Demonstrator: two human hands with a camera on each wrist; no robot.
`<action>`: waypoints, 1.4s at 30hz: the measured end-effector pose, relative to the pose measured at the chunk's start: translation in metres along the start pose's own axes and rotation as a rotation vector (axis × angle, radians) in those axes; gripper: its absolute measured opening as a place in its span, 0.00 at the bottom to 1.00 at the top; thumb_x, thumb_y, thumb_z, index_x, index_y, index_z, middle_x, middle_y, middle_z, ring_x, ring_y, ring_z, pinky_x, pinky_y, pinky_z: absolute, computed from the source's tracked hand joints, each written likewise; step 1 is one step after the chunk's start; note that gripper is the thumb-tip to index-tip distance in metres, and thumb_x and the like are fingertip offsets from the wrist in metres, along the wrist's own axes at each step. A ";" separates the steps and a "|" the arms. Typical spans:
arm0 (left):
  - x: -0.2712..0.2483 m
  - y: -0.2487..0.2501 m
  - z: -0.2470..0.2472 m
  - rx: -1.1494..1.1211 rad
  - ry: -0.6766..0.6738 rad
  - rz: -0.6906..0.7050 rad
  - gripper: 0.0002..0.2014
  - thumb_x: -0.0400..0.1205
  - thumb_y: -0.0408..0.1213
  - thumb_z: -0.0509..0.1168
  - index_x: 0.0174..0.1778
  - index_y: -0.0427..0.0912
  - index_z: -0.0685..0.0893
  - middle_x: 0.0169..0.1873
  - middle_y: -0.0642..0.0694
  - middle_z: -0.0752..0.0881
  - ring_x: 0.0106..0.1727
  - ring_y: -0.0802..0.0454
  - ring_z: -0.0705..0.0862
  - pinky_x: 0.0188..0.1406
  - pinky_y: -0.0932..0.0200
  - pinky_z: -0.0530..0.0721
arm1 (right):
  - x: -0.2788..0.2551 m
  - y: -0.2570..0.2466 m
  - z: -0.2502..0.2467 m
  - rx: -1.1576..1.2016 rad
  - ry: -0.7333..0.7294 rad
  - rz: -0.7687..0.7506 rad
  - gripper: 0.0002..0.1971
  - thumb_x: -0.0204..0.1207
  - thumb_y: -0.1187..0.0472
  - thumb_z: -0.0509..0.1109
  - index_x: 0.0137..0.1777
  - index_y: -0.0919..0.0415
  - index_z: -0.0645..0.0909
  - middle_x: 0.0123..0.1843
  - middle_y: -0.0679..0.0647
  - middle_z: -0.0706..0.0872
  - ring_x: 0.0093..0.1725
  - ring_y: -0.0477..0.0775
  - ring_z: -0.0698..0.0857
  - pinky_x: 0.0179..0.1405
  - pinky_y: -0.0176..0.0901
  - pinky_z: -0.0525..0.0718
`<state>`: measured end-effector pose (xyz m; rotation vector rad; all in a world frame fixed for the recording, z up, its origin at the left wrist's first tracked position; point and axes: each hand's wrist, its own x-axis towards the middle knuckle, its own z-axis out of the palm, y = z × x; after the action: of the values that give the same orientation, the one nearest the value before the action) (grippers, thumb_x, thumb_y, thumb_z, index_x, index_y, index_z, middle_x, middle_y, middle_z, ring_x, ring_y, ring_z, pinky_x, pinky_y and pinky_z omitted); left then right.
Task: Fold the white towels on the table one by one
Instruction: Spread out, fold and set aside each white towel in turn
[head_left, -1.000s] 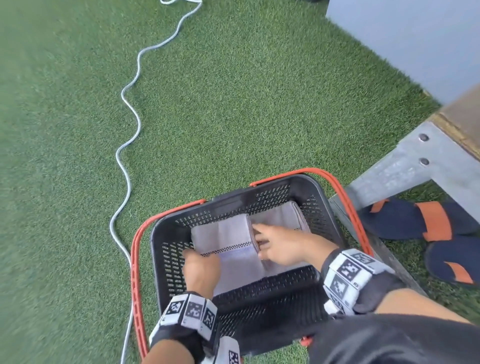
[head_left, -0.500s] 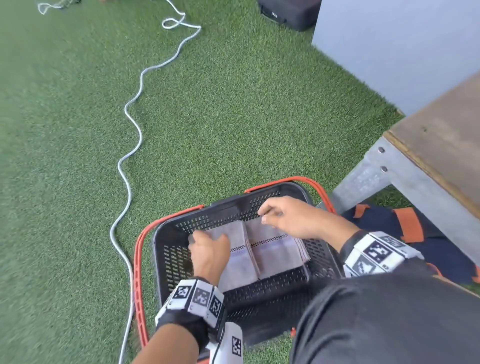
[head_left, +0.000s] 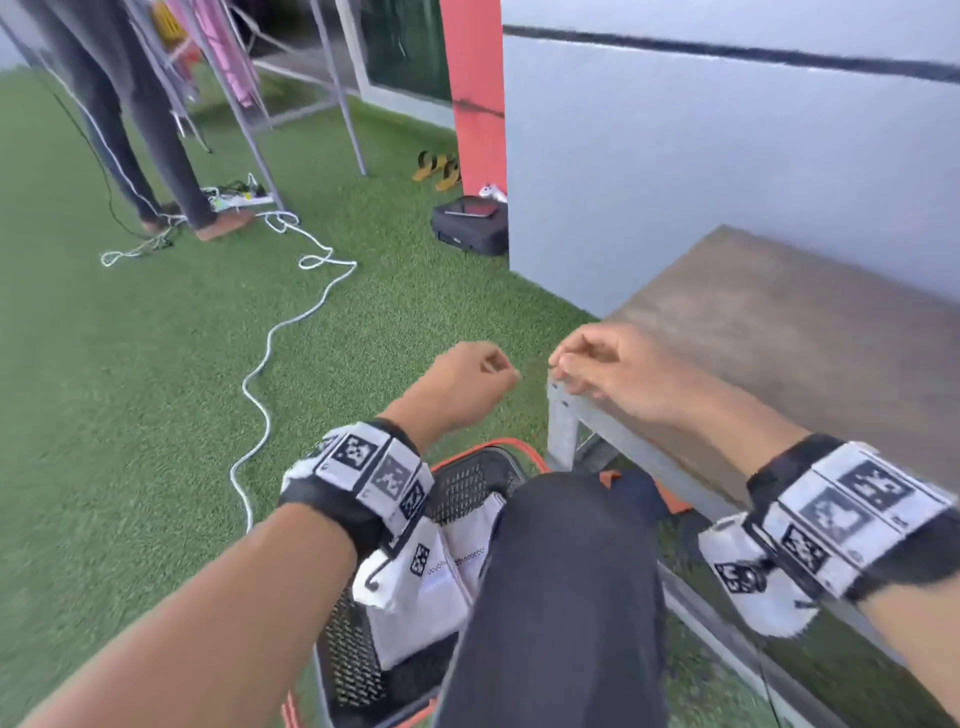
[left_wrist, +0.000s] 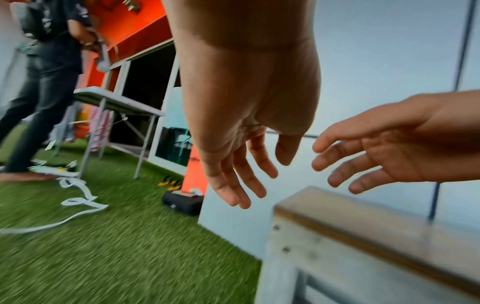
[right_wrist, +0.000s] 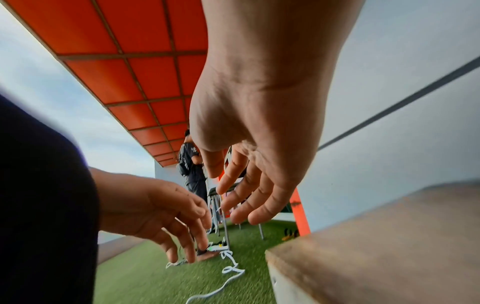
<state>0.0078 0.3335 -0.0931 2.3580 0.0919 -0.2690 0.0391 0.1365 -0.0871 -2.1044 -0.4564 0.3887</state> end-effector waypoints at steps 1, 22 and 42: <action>-0.006 0.022 -0.002 0.014 -0.005 0.048 0.07 0.87 0.42 0.63 0.48 0.45 0.82 0.44 0.48 0.87 0.37 0.55 0.82 0.25 0.68 0.77 | -0.016 -0.004 -0.014 -0.014 0.029 -0.007 0.06 0.85 0.56 0.67 0.48 0.51 0.85 0.50 0.53 0.93 0.50 0.57 0.91 0.55 0.57 0.85; -0.061 0.314 0.244 0.269 -0.464 0.648 0.07 0.84 0.44 0.67 0.43 0.46 0.84 0.31 0.55 0.81 0.35 0.54 0.79 0.34 0.60 0.73 | -0.354 0.119 -0.189 -0.184 0.565 0.399 0.05 0.83 0.52 0.69 0.51 0.50 0.86 0.48 0.44 0.88 0.49 0.45 0.87 0.51 0.43 0.82; -0.138 0.420 0.492 0.345 -0.811 0.863 0.24 0.78 0.55 0.72 0.60 0.38 0.83 0.54 0.45 0.86 0.54 0.47 0.84 0.55 0.49 0.84 | -0.535 0.230 -0.254 -0.526 0.606 1.270 0.16 0.78 0.43 0.66 0.55 0.55 0.75 0.61 0.56 0.82 0.55 0.60 0.81 0.45 0.50 0.78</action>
<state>-0.1479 -0.3092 -0.1202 2.1834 -1.3957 -0.8063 -0.2811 -0.4118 -0.0936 -2.6284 1.3256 0.2993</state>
